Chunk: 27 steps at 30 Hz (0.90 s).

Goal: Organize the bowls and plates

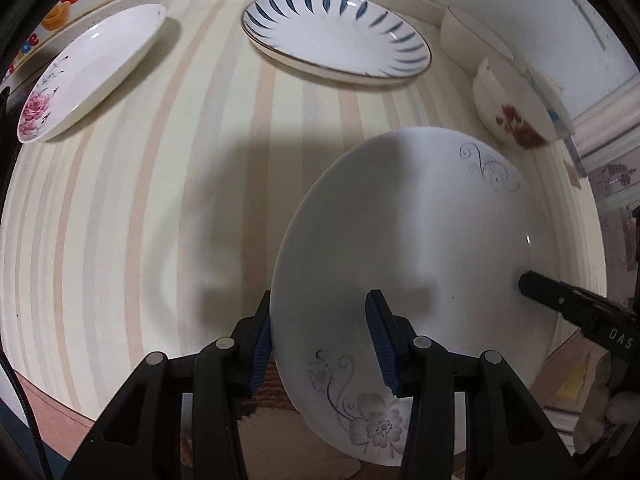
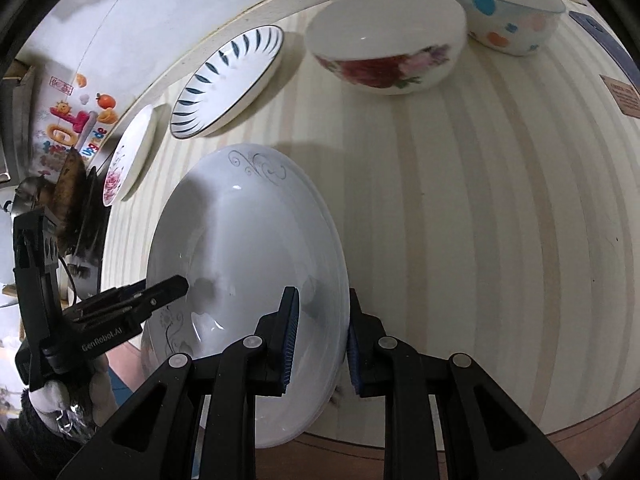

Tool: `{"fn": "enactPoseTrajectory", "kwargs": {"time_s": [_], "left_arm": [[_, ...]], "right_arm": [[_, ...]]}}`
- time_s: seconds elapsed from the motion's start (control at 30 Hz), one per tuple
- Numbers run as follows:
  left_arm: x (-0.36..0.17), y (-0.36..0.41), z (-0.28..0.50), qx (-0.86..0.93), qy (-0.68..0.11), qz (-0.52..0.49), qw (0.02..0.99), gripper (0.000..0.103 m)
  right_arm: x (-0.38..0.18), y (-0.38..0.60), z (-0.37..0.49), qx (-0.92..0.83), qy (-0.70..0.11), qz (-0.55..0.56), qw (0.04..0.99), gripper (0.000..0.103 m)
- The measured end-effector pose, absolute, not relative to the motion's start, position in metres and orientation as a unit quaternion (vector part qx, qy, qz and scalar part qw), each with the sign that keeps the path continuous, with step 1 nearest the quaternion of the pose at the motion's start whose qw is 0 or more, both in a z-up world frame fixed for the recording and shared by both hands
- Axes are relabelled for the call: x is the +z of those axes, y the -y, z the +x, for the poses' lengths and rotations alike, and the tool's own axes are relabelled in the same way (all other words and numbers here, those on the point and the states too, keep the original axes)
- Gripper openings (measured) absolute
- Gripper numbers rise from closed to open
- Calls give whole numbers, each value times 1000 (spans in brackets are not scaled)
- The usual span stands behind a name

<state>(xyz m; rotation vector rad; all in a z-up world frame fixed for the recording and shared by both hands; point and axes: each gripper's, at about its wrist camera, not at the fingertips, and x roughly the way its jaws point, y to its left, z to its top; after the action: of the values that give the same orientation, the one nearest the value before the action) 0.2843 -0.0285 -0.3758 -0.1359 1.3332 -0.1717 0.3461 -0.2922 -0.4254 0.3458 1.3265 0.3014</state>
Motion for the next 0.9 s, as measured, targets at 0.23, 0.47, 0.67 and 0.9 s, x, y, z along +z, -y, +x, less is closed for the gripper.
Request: {"fn": "enactPoseTrajectory", "kwargs": {"time_s": [0.23,0.47,0.67,0.9], "left_arm": [[-373,33,284,-72,-614,-48,785,42],[-371,34,281,-65,-613,-38,787,42],[-374,38,287,-63,-615,-37,785,42],[-323,19,290,-55,-584,-60,807,42]], "right_arm": [[-434,291,345,135,-613,161,762,24],[-436,288,346,133,-619,158,758,24],[-437,287,349,135,-625,158,753,24],[-396,302,357,125,-622,155,757,29]]}}
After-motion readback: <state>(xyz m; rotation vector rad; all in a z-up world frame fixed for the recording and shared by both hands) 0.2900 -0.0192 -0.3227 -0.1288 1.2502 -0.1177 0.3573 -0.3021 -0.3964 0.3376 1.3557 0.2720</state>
